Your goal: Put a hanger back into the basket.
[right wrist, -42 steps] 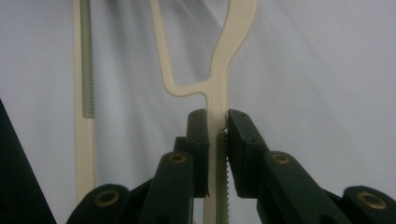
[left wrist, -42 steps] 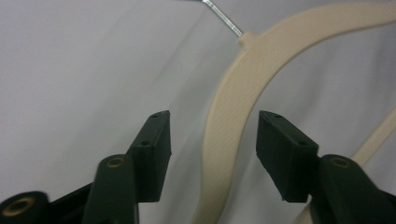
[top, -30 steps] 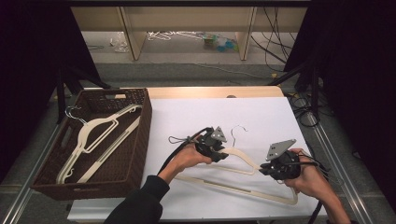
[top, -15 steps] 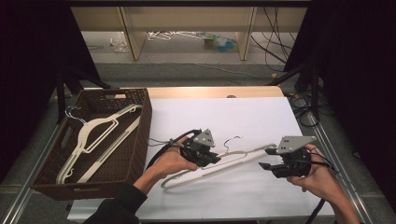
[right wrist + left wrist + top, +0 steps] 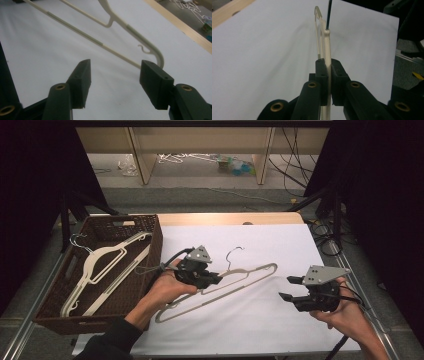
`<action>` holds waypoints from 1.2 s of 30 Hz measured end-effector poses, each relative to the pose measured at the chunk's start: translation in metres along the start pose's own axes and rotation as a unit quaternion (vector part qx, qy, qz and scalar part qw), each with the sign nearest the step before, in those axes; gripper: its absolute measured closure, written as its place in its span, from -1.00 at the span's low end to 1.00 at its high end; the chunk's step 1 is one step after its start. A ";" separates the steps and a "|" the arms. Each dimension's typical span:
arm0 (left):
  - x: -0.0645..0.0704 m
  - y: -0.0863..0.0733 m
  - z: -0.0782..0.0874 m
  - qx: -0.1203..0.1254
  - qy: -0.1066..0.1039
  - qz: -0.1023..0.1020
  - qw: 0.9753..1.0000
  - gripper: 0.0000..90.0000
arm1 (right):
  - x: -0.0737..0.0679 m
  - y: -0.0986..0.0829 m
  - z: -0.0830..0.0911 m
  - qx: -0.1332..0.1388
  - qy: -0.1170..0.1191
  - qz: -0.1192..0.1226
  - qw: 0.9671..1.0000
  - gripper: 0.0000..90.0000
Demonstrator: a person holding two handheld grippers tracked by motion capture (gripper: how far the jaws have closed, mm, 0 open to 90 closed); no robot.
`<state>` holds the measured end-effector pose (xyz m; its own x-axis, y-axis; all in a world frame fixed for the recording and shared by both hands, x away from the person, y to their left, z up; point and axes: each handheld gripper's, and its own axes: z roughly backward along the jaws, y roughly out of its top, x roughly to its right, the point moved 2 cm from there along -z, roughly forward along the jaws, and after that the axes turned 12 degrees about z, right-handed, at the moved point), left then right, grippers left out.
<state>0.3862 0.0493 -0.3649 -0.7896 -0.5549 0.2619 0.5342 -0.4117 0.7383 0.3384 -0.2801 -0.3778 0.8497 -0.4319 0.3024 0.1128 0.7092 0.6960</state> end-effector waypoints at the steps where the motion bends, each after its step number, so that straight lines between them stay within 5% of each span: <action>1: 0.000 0.004 0.008 0.010 0.002 0.005 1.000 0.90 | 0.000 0.000 0.001 0.003 -0.001 -0.003 1.000 -0.11; 7: -0.001 0.023 0.052 0.070 0.005 0.034 0.997 0.90 | -0.002 -0.004 0.003 0.046 -0.027 -0.058 0.997 -0.32; 10: -0.004 0.032 0.080 0.097 0.009 0.044 0.994 0.91 | -0.004 -0.009 0.001 0.047 -0.031 -0.077 0.995 -0.37; 19: -0.026 0.036 0.156 0.145 0.065 0.045 0.986 0.91 | -0.011 -0.022 -0.005 0.029 -0.017 -0.082 0.996 -0.37; 26: -0.065 0.012 0.196 0.171 0.121 0.062 0.976 0.91 | -0.015 -0.023 -0.009 0.021 -0.008 -0.082 0.996 -0.37; 36: -0.122 -0.033 0.221 0.173 0.168 0.083 0.967 0.91 | -0.017 -0.024 -0.013 0.018 -0.002 -0.078 0.997 -0.37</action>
<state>0.3979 0.2902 -0.2836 -0.5275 -0.8205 0.2204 0.4664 -0.0629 0.8823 0.3276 -0.2825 -0.4080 0.8210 -0.5378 0.1916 0.2246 0.6128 0.7576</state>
